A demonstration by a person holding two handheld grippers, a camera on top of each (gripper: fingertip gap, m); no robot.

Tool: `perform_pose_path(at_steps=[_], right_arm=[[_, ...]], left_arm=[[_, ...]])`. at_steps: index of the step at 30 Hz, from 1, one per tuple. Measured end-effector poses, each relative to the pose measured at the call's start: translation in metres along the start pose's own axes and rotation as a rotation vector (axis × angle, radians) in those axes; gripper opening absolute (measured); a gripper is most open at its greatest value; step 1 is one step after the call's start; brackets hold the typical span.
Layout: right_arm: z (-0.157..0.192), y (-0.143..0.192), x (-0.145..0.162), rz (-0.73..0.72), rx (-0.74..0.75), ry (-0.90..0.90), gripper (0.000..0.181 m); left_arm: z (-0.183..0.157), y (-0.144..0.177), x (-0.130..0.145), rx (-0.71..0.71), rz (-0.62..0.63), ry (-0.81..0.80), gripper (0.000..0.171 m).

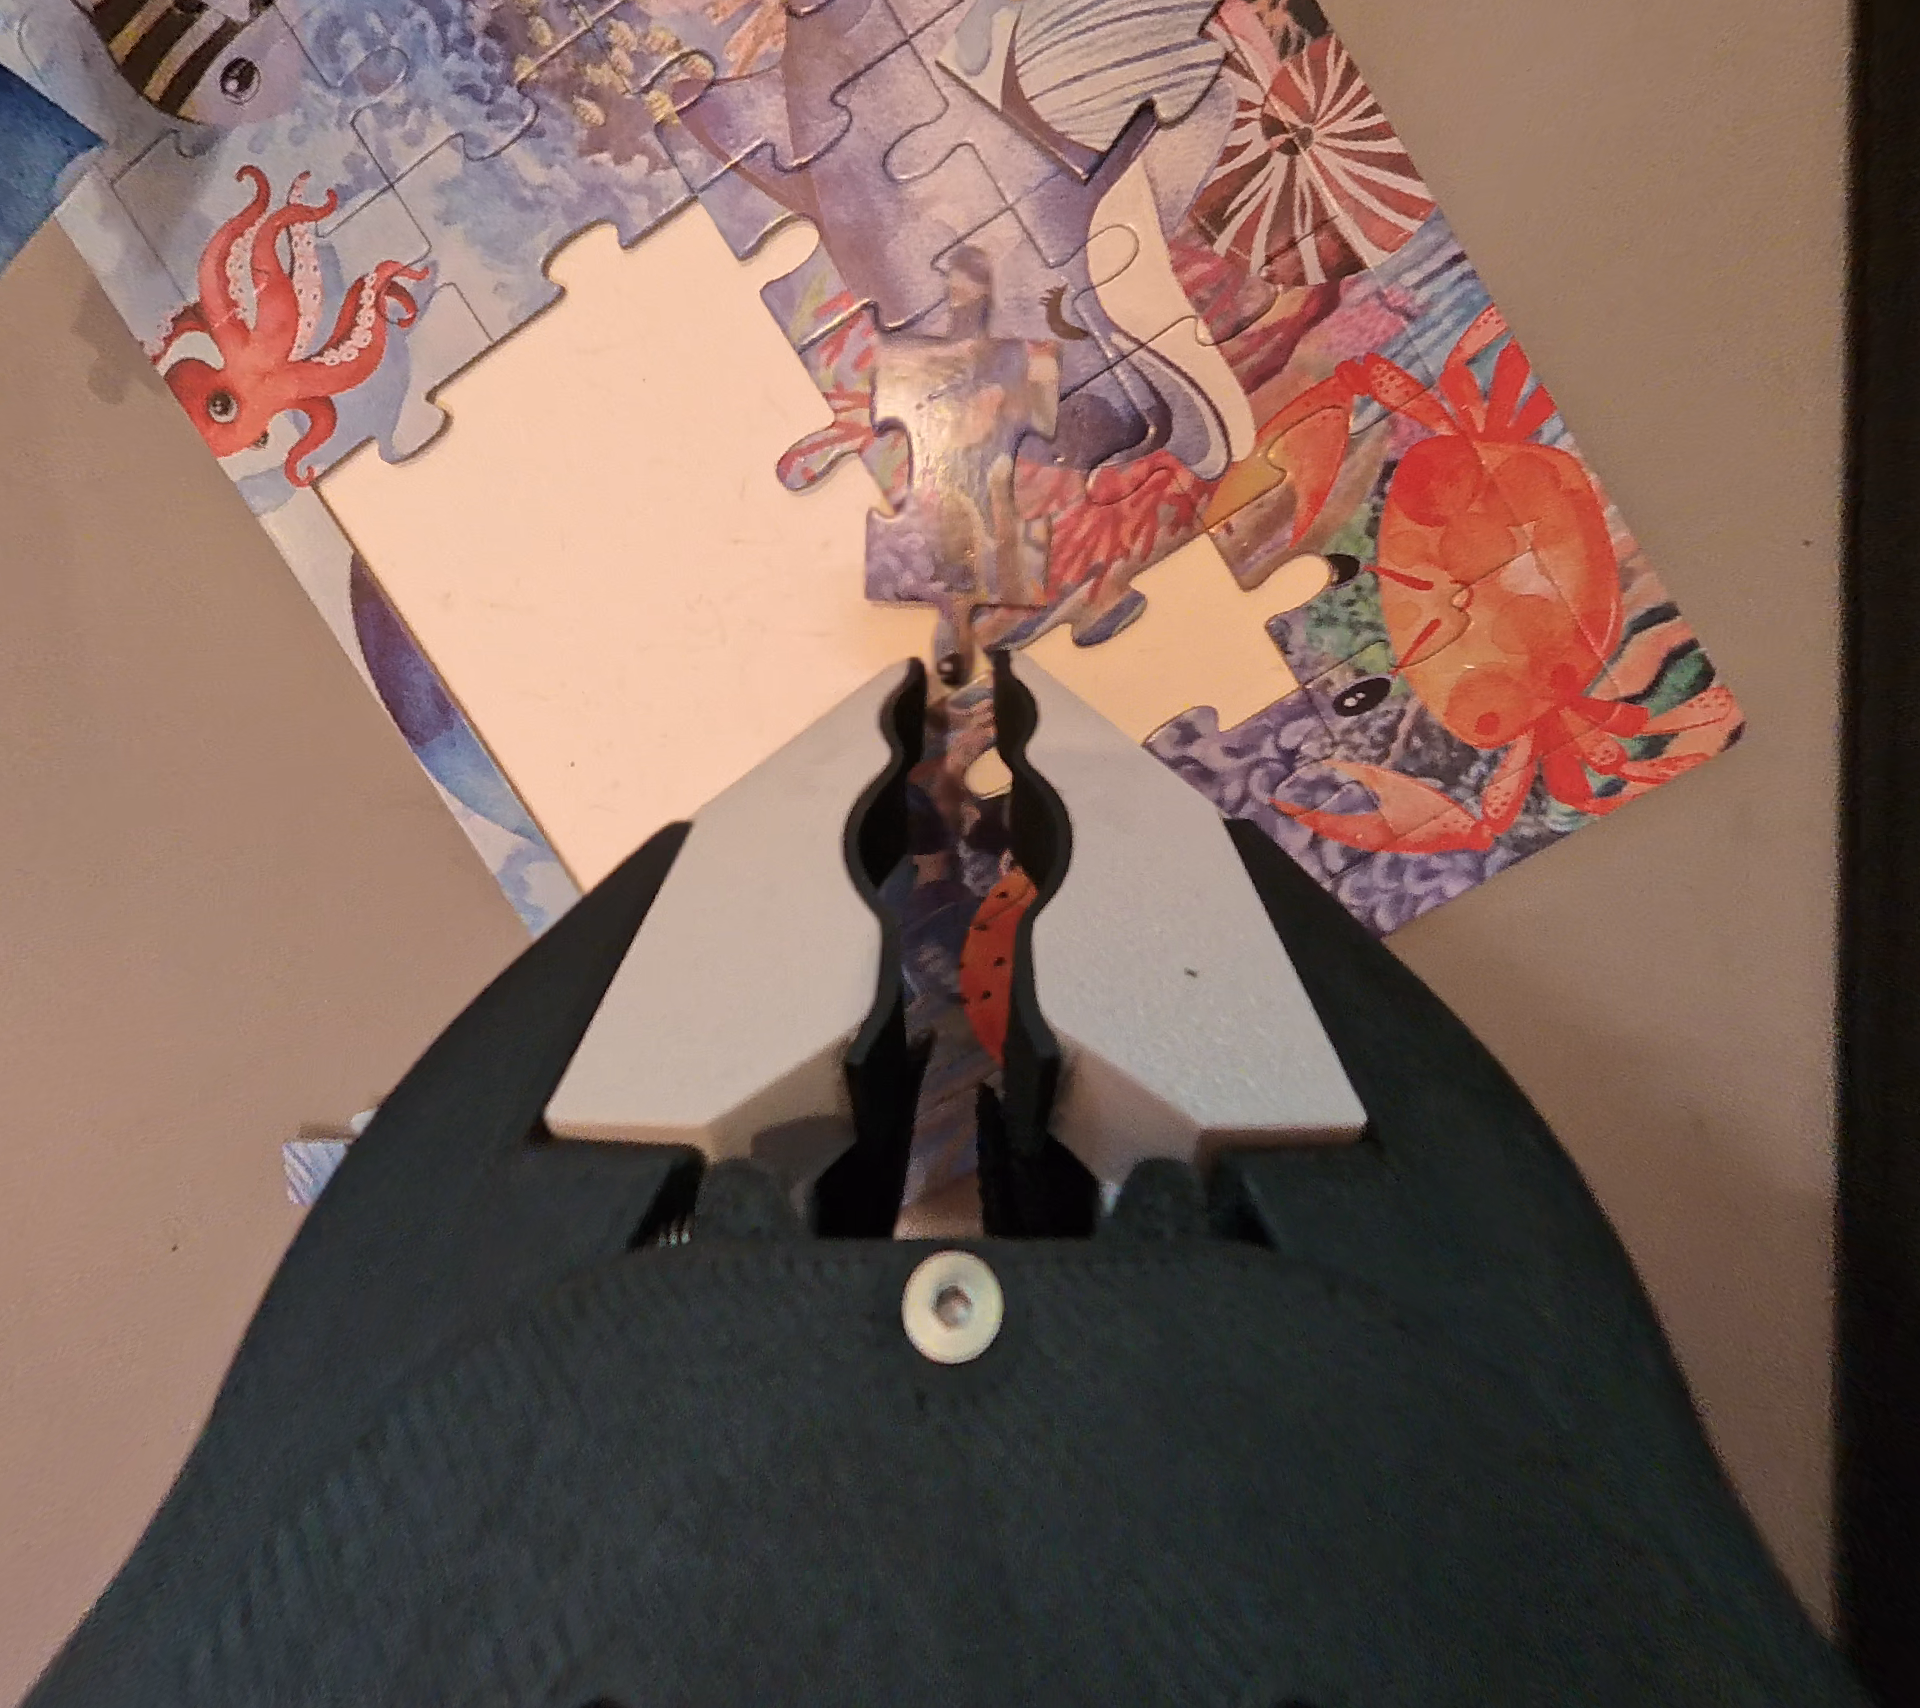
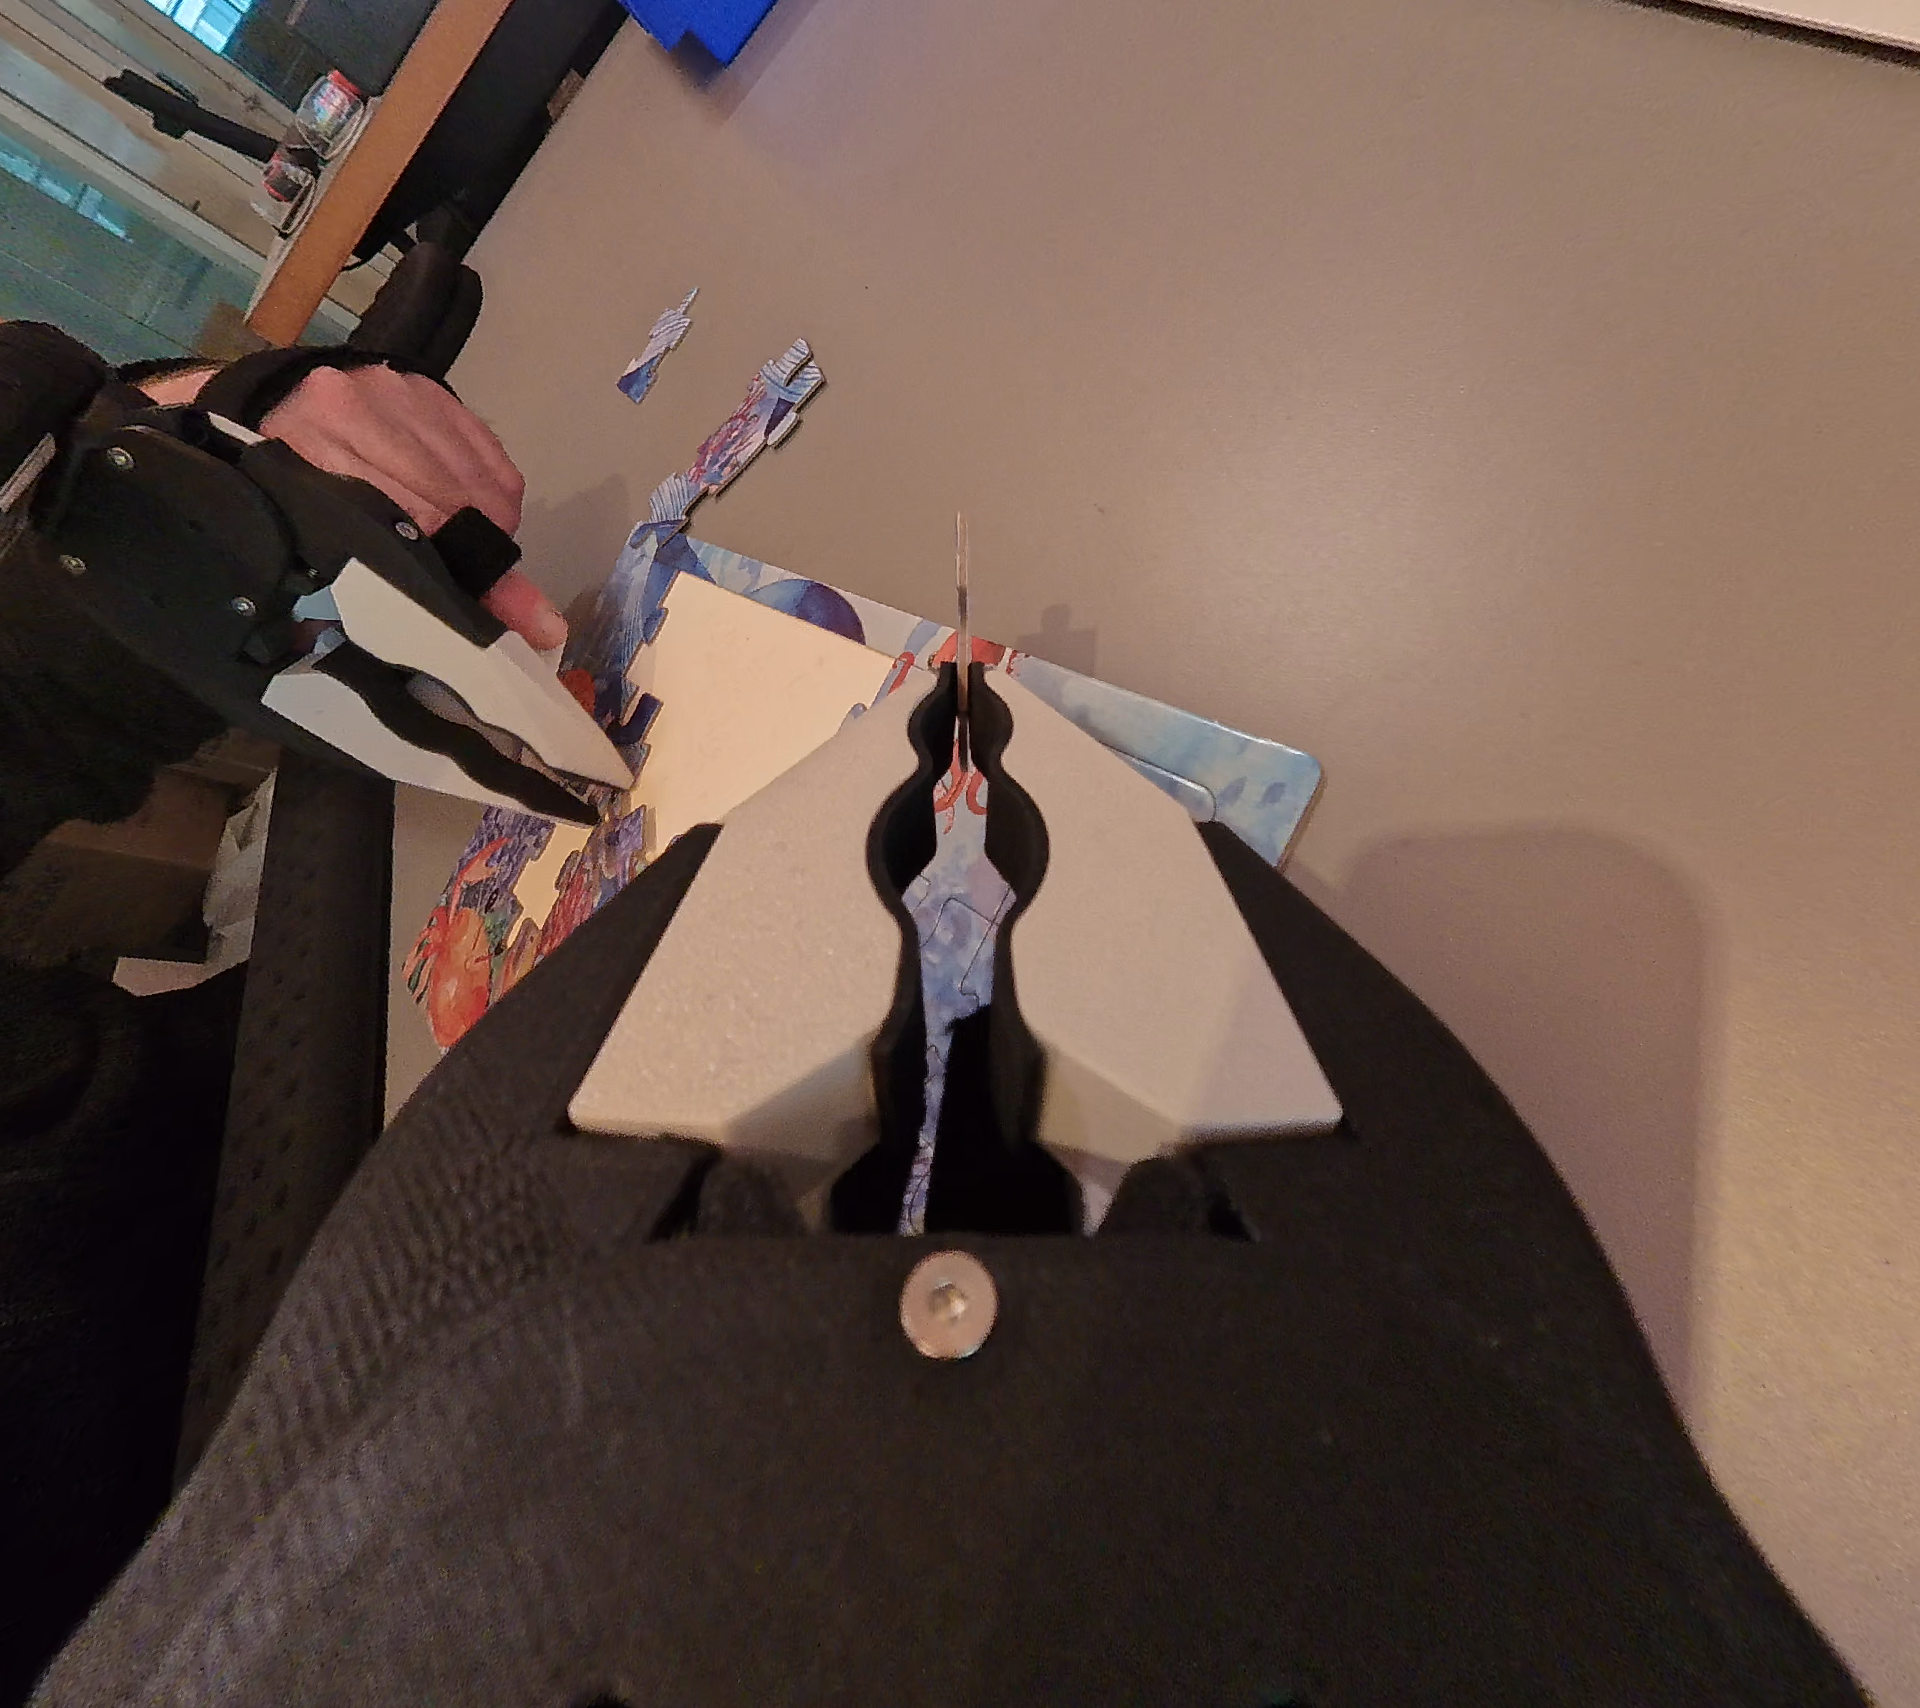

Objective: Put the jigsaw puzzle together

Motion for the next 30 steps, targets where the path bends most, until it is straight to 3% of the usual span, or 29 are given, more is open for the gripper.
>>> perform_pose_path(at_steps=[14,20,24,30], right_arm=[[0.0,0.0,0.0,0.003,0.0,0.001,0.0],[0.001,-0.001,0.0,0.006,-0.001,0.003,0.0],[0.001,-0.001,0.0,0.006,0.0,0.004,0.0],[-0.001,0.0,0.001,0.004,0.002,0.002,0.0]], left_arm=[[-0.001,0.0,-0.002,0.011,-0.005,-0.032,0.005],[0.016,0.013,-0.007,0.022,0.001,-0.085,0.005],[0.025,0.03,-0.017,0.041,0.002,-0.193,0.005],[0.003,0.043,-0.021,0.143,0.034,-0.425,0.005]])
Point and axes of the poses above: each gripper's, where its closed fingertips meet, y back along the fingers, x out of its underside, z = x × y across the jaws, the point moved 5 cm from there along y, back along the fingers, and after that the axes turned 15 degrees about -x, right-handed, at the moved point
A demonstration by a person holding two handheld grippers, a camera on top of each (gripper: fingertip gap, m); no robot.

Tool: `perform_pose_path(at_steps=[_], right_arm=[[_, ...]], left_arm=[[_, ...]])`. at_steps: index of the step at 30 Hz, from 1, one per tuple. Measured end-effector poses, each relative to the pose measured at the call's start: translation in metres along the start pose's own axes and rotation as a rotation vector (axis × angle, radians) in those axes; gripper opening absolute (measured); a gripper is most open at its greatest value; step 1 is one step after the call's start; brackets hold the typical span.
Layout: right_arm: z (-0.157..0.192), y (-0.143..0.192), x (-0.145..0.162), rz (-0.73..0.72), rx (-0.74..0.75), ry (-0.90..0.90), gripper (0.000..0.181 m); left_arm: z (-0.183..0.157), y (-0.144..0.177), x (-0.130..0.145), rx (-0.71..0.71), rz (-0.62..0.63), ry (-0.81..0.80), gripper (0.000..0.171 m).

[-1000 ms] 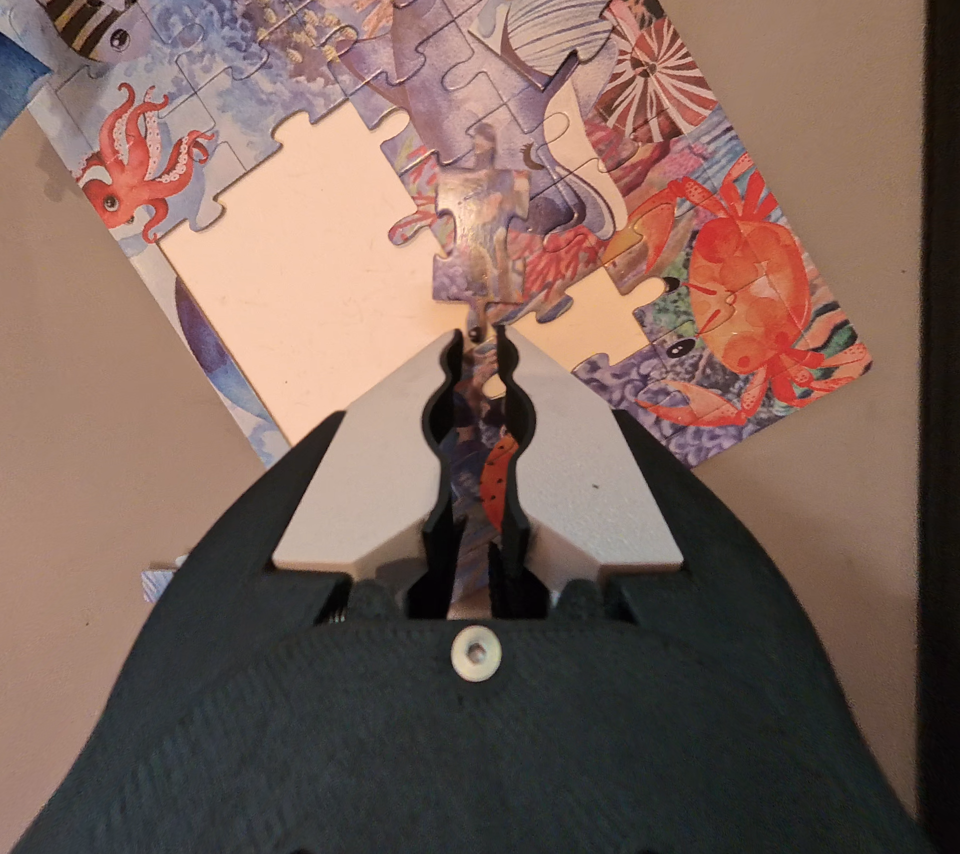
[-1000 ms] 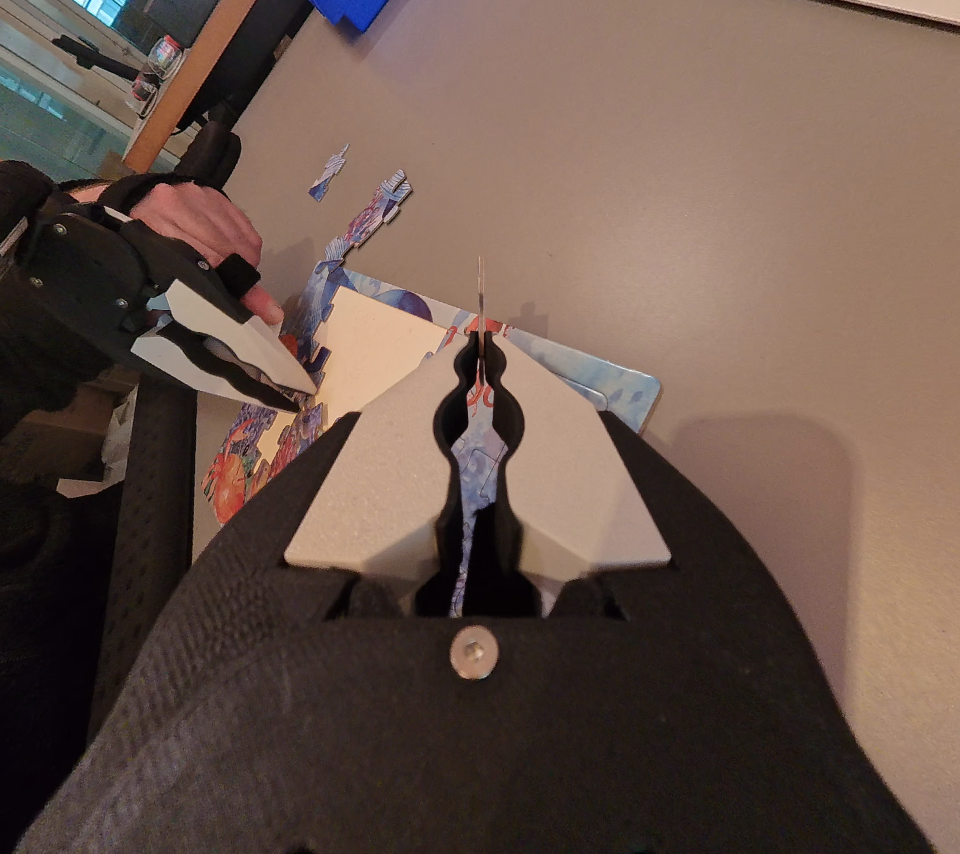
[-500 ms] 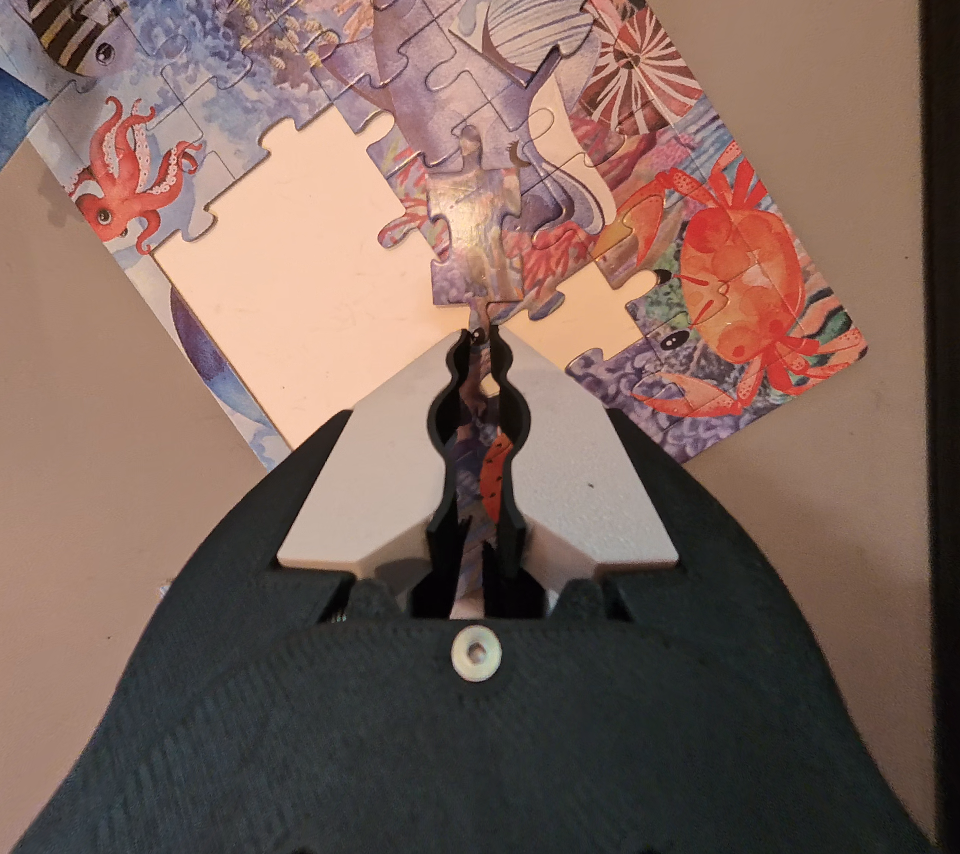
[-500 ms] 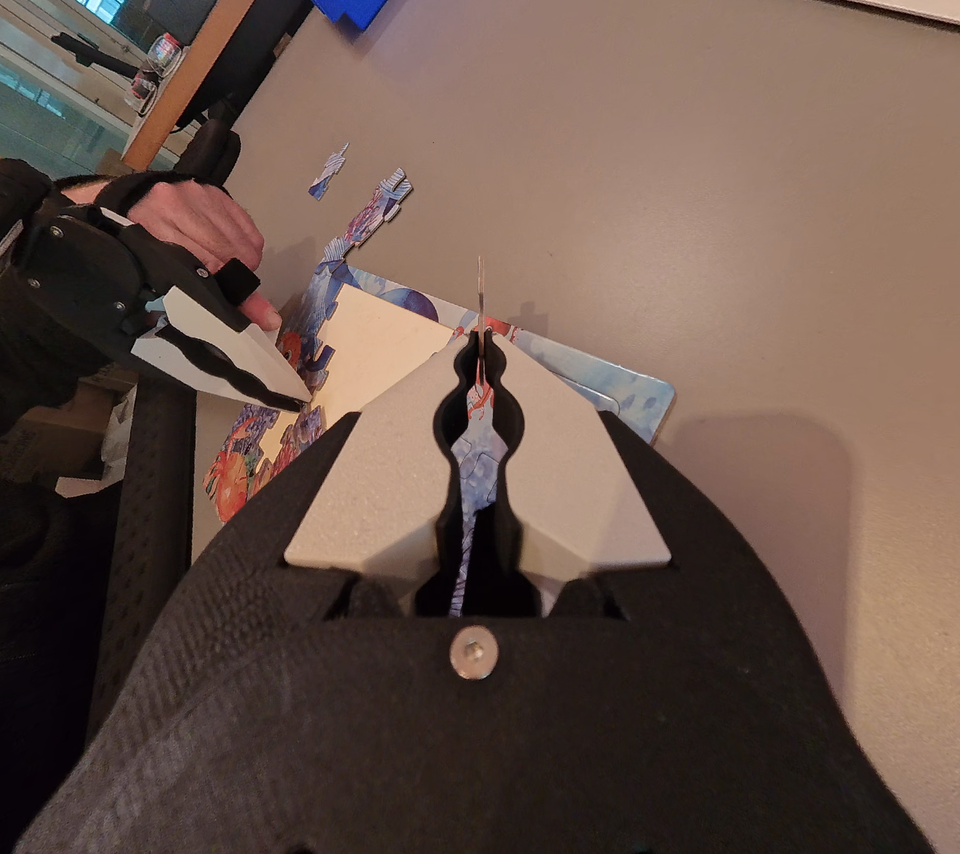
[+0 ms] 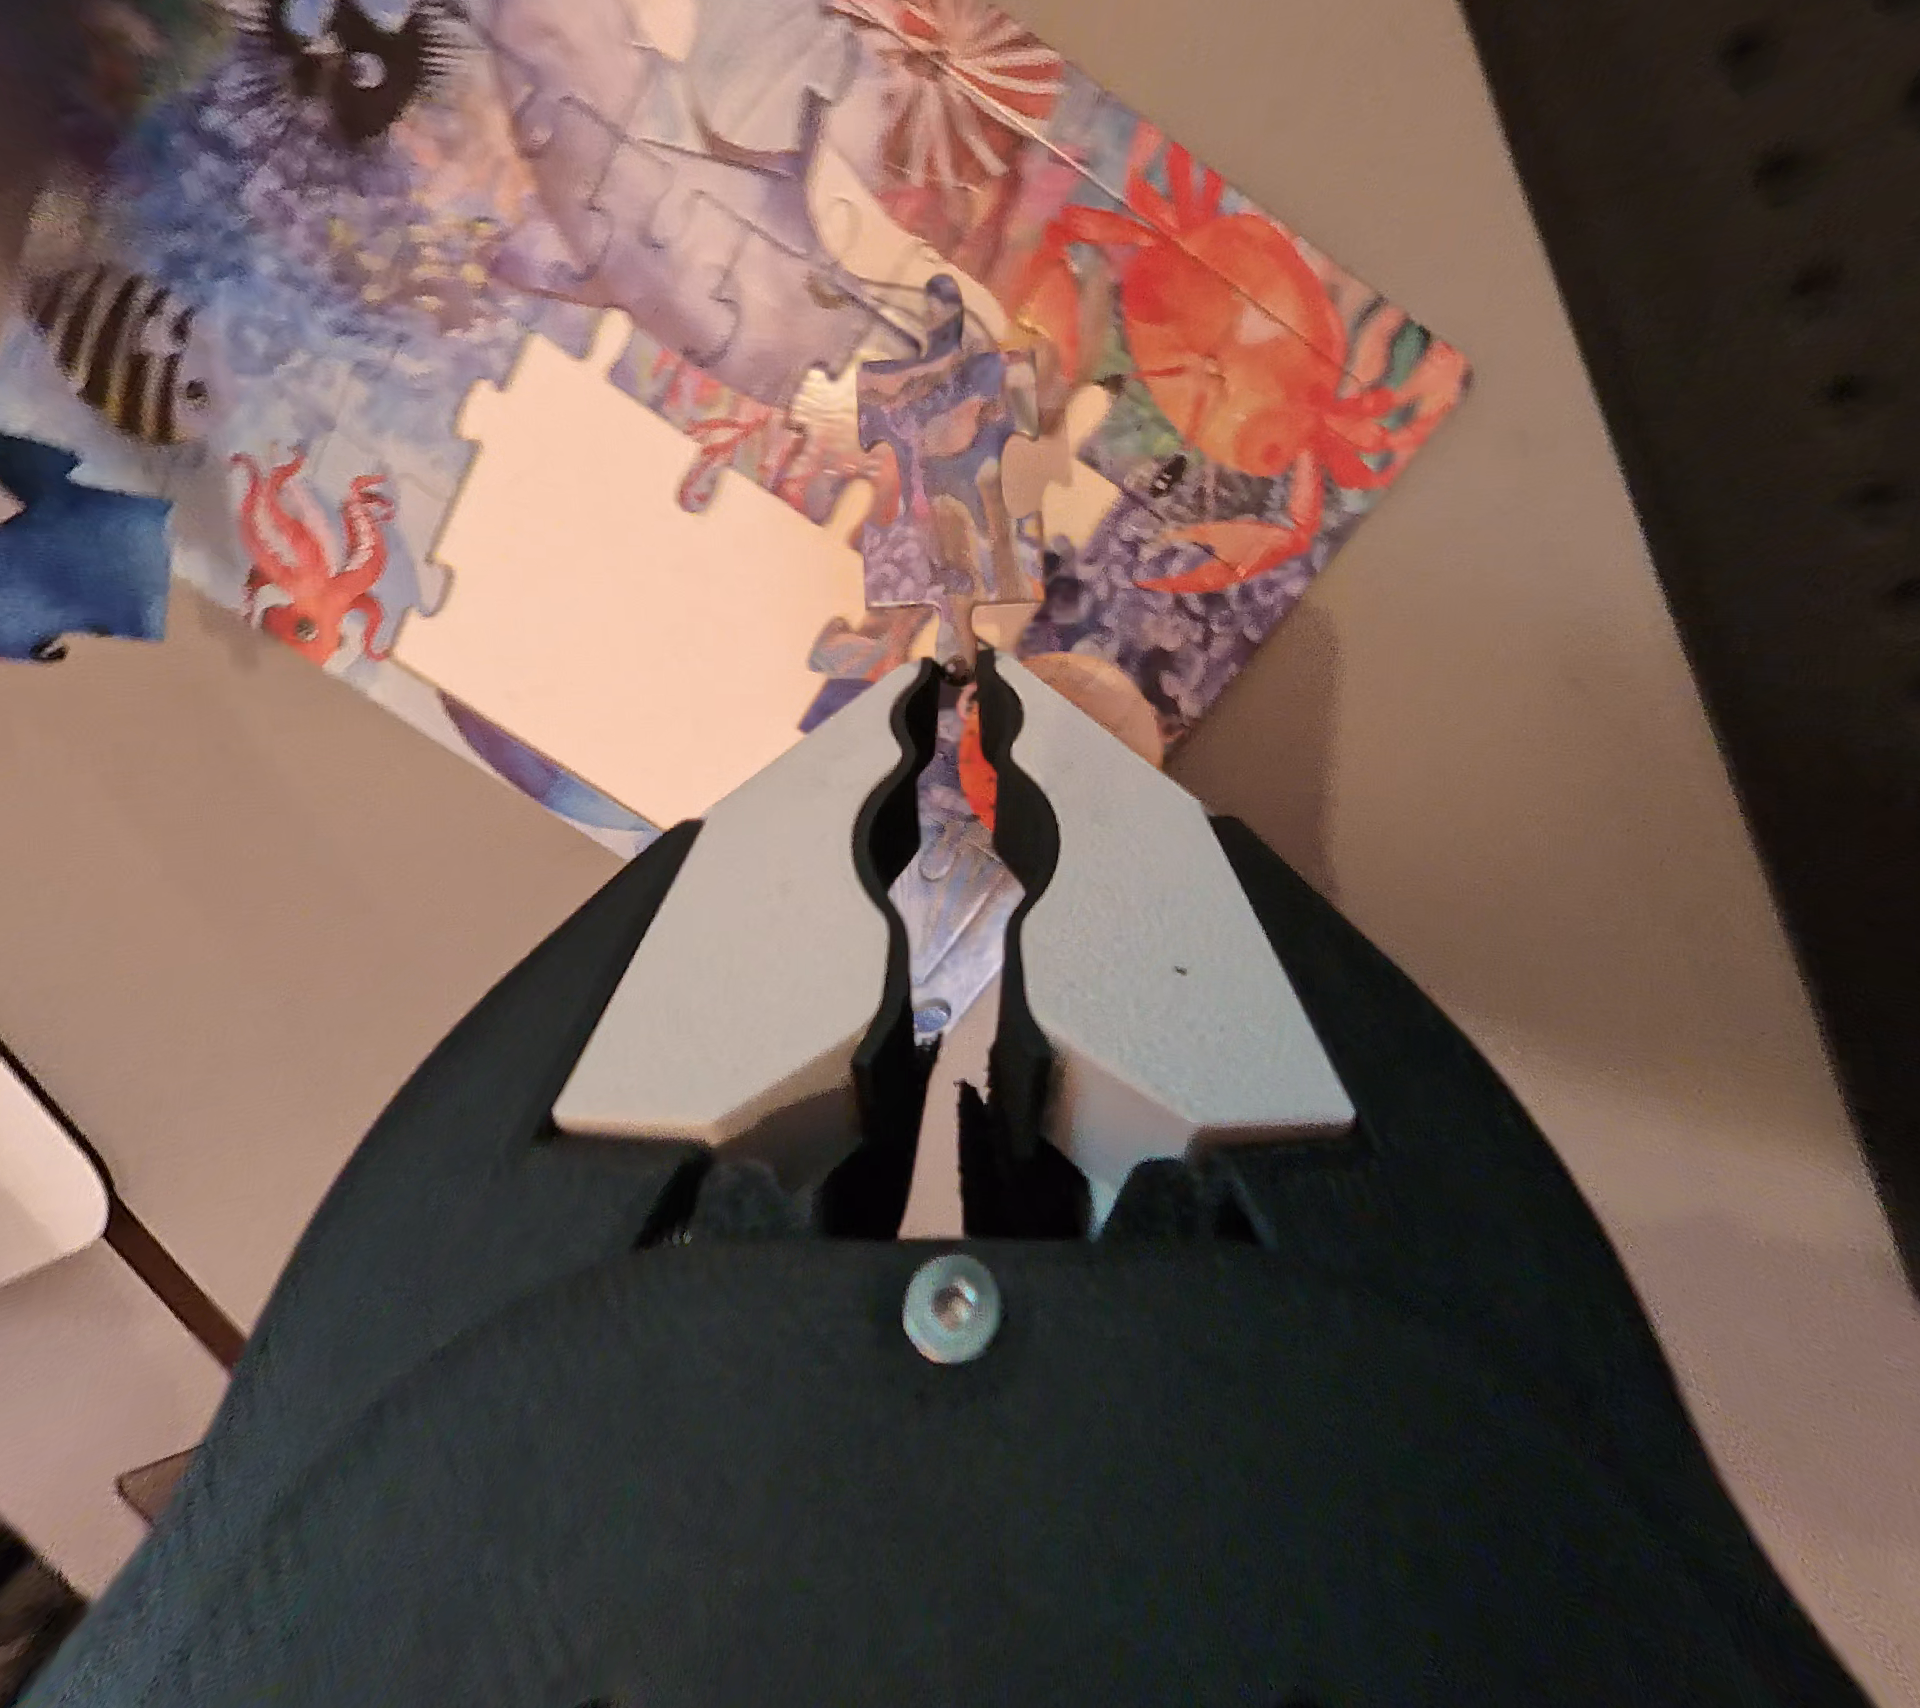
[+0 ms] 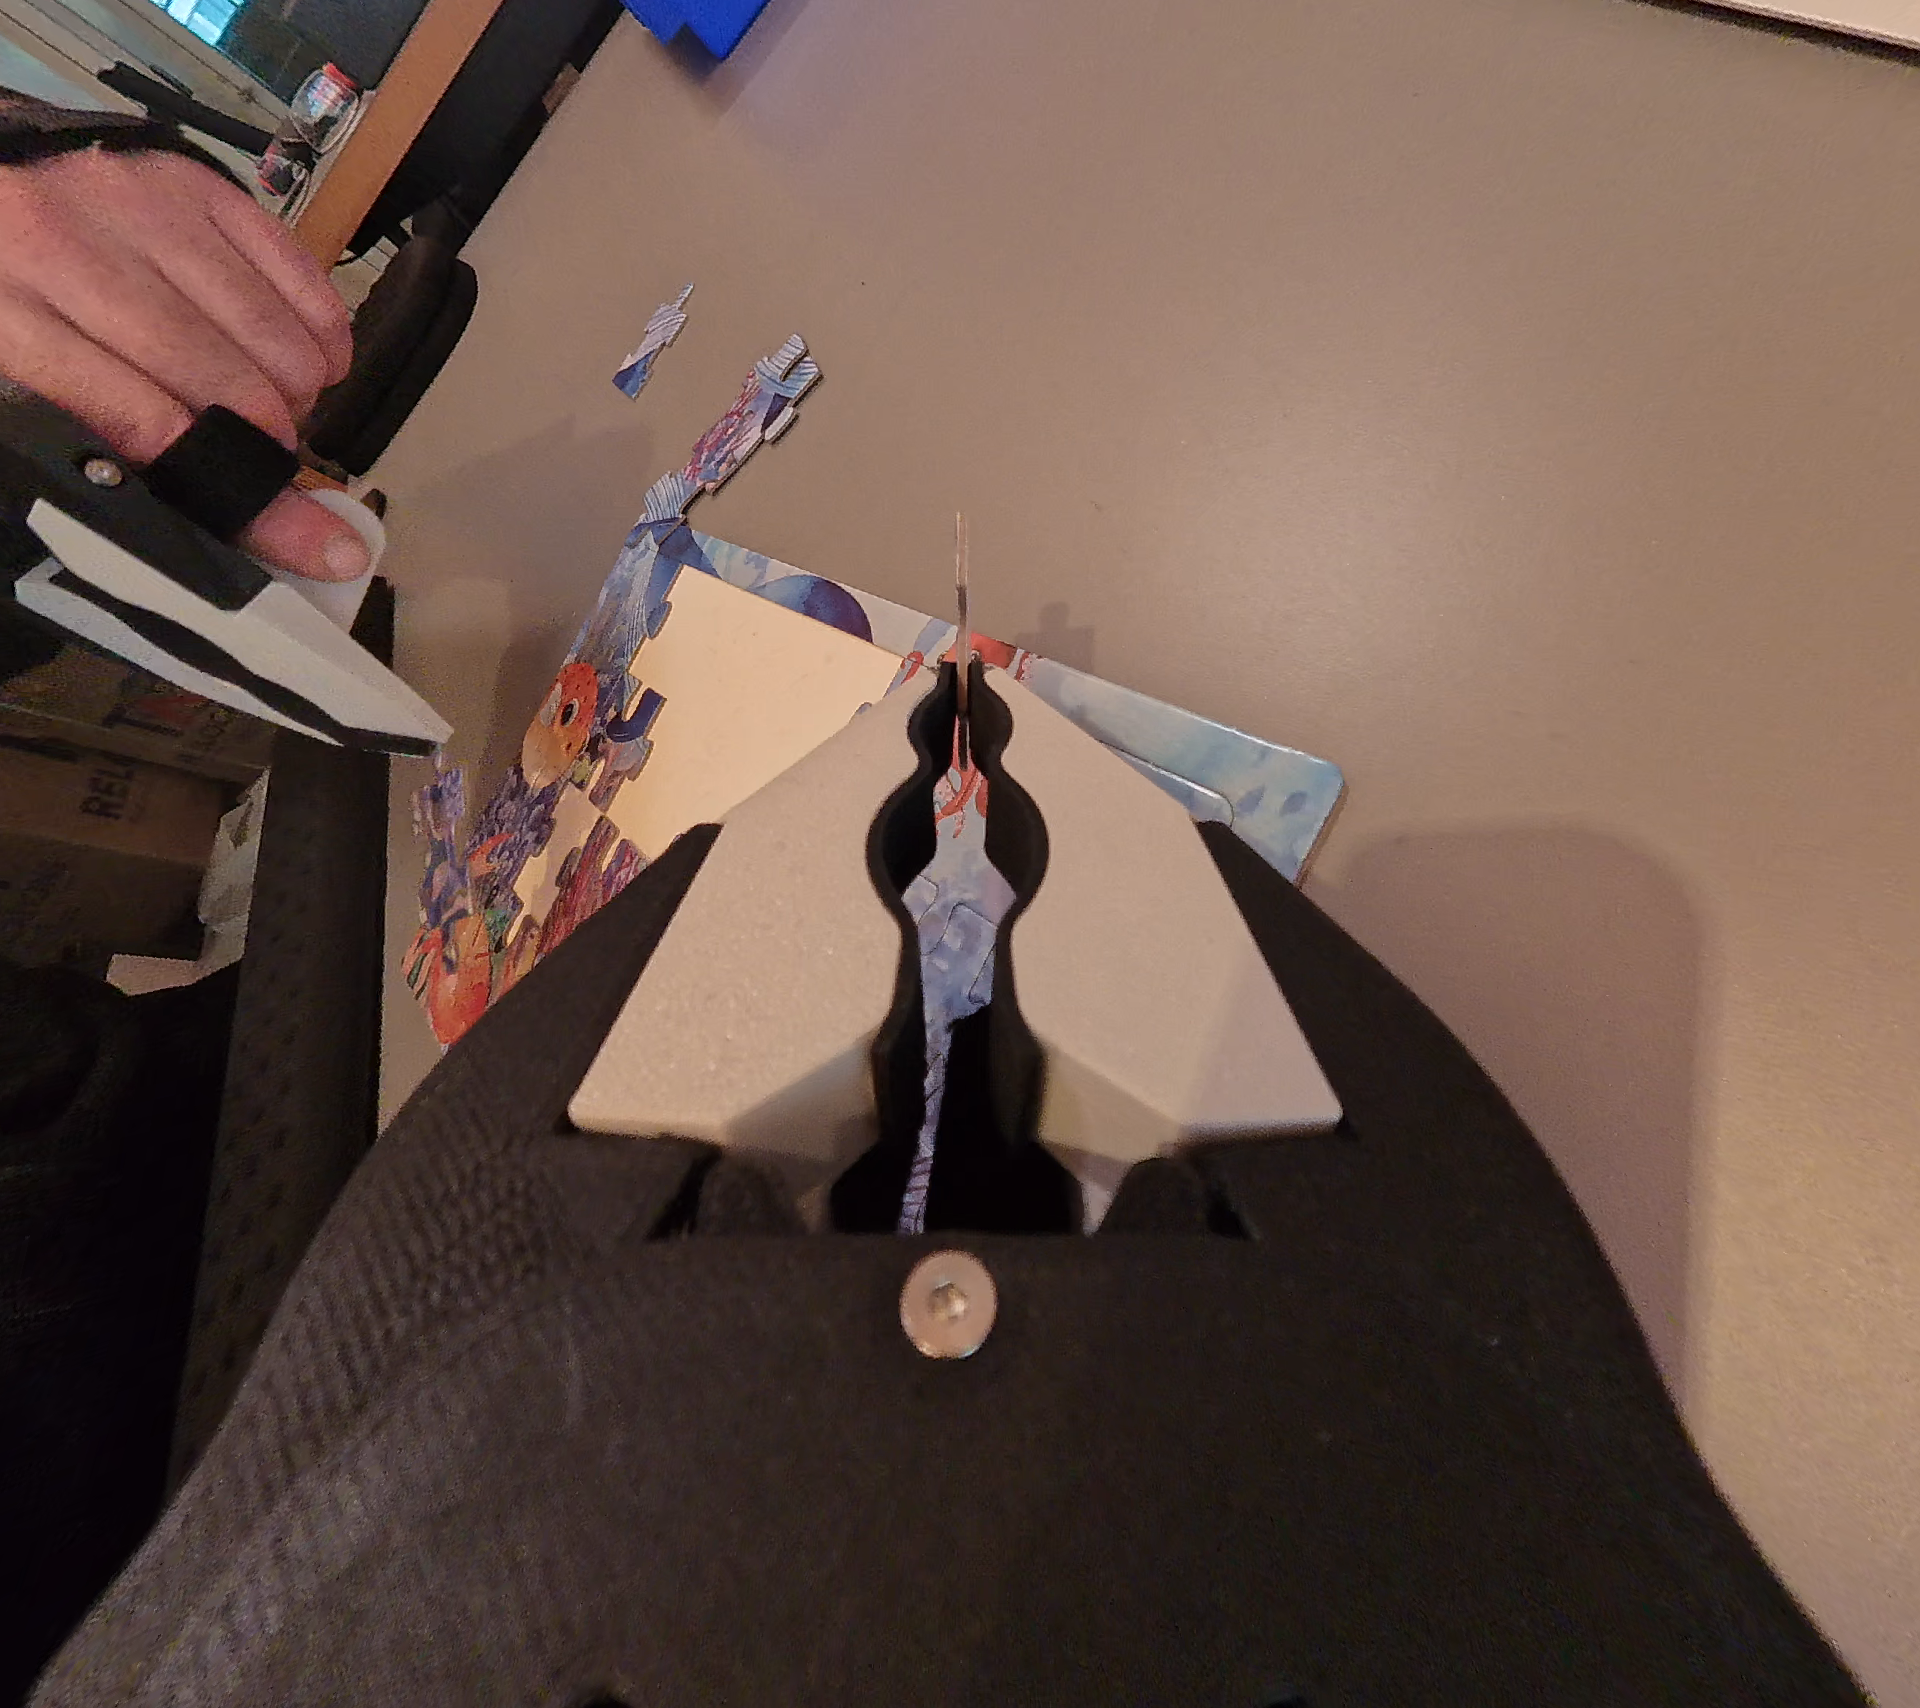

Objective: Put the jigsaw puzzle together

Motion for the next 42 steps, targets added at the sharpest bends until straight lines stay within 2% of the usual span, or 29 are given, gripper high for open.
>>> perform_pose_path(at_steps=[5,21,38,42], right_arm=[[-0.001,-0.002,0.002,0.014,0.005,0.001,0.0],[-0.003,-0.003,0.003,0.021,0.012,0.002,0.0],[-0.001,-0.001,0.0,0.011,0.008,0.009,0.0],[-0.001,-0.001,0.001,0.011,0.007,0.009,0.0]], left_arm=[[-0.015,-0.012,0.007,0.043,0.122,-0.241,0.005],[-0.012,-0.025,0.009,0.014,0.189,-0.591,0.005],[-0.009,-0.026,0.012,-0.023,0.192,-0.589,0.005],[-0.006,-0.021,0.016,-0.058,0.194,-0.473,0.005]])
Point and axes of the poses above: each gripper's, where its closed fingertips meet, y back along the fingers, x out of its underside, z = x × y across the jaws, the point moved 5 cm from there along y, back along the fingers, and after that the axes turned 15 degrees about -x, right-handed, at the moved point
